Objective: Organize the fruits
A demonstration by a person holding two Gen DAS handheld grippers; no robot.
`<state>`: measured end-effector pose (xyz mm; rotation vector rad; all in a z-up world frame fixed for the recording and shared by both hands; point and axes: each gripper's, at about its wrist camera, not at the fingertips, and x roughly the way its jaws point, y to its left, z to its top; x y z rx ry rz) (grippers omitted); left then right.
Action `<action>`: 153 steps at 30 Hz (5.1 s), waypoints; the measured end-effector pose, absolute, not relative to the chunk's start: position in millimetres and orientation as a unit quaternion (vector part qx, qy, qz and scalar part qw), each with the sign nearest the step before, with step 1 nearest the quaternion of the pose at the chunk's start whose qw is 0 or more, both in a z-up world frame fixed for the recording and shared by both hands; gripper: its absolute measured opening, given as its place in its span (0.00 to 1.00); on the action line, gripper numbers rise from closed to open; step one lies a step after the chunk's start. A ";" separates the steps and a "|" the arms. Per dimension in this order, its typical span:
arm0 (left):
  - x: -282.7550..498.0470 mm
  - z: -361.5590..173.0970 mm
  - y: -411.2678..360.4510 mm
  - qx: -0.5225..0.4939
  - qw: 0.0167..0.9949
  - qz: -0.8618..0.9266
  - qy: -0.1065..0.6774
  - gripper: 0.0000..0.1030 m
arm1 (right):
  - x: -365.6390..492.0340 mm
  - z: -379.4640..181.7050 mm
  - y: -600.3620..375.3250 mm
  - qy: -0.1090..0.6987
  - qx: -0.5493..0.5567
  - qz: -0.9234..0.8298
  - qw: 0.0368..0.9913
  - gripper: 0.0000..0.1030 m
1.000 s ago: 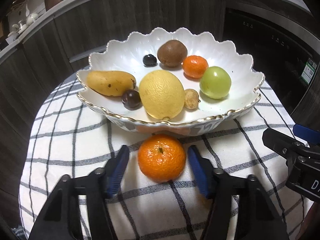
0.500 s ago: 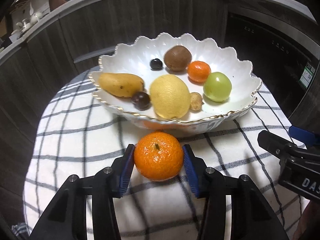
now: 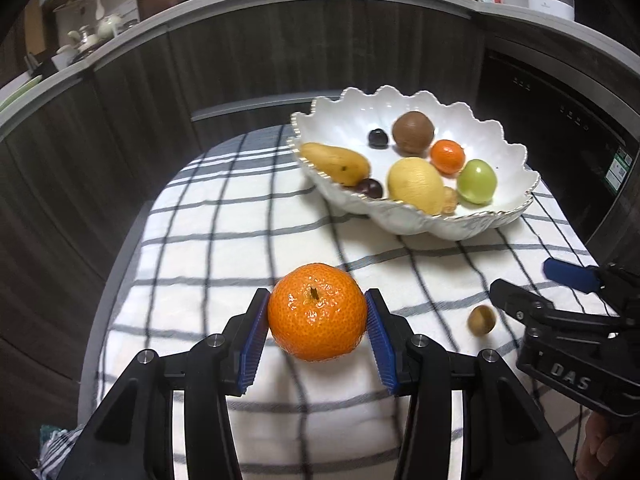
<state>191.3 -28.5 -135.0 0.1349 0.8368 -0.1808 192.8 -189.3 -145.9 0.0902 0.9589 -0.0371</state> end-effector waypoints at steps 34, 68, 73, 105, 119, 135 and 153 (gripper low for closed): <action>192.1 -113.7 -20.7 0.045 0.918 -0.095 0.382 0.46 | 189.1 -132.0 -165.0 0.451 0.018 0.019 0.892 0.23; 300.8 -94.7 -91.1 0.061 0.916 -0.144 0.370 0.46 | 270.4 -87.2 -223.3 0.418 0.060 -0.008 0.906 0.23; 308.0 -102.3 -92.9 0.061 0.912 -0.147 0.379 0.46 | 279.4 -95.5 -224.0 0.425 0.060 -0.006 0.903 0.23; 274.6 -67.7 -65.2 0.051 0.927 -0.082 0.362 0.94 | 259.0 -70.1 -227.4 0.402 0.037 -0.078 0.912 0.78; 226.3 -37.4 -42.3 0.034 0.936 -0.068 0.344 0.94 | 218.2 -37.1 -213.2 0.374 0.026 -0.085 0.923 0.85; 178.6 -24.6 -28.5 0.026 0.938 -0.059 0.341 0.96 | 173.7 -21.8 -201.3 0.361 0.031 -0.074 0.929 0.85; 129.5 -20.3 -26.1 0.029 0.943 -0.054 0.327 0.96 | 124.4 -13.3 -200.6 0.333 0.021 -0.081 0.939 0.85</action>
